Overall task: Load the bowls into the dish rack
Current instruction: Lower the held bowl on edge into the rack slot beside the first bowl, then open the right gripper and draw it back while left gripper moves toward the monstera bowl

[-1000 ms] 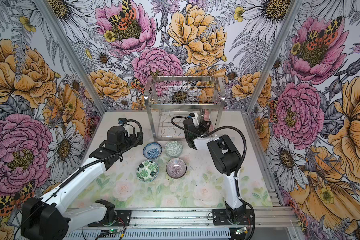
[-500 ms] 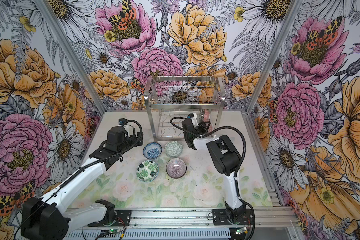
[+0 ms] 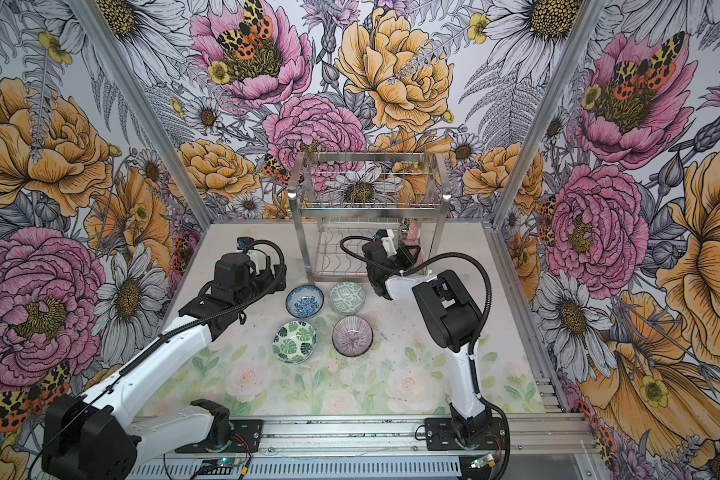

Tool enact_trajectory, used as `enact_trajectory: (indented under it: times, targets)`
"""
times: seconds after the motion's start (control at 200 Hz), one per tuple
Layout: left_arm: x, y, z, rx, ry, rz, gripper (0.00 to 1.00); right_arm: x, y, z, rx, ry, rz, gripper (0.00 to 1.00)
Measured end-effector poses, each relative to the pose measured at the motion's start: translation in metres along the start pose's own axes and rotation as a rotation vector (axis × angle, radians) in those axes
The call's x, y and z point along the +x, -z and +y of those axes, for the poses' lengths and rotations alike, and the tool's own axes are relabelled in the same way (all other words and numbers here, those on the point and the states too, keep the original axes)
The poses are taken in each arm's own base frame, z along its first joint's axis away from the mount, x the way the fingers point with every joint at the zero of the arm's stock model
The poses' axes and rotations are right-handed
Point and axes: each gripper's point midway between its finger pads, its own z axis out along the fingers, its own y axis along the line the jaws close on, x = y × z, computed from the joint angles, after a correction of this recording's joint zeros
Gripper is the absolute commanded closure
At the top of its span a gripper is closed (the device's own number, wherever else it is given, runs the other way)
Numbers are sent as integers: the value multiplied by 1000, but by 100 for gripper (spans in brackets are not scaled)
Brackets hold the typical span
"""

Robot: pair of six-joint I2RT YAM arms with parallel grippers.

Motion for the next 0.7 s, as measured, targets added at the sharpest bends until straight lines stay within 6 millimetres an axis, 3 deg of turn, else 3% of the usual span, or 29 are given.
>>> enact_trajectory:
  times: [0.27, 0.565, 0.701]
  targets:
    - [0, 0, 0, 1, 0, 0, 1, -1, 2, -4, -9, -6, -1, 62]
    - [0, 0, -1, 4, 0, 1, 1, -6, 6, -17, -20, -25, -14, 27]
    - [0, 0, -1, 4, 0, 1, 1, -10, 10, -26, -33, -43, -28, 15]
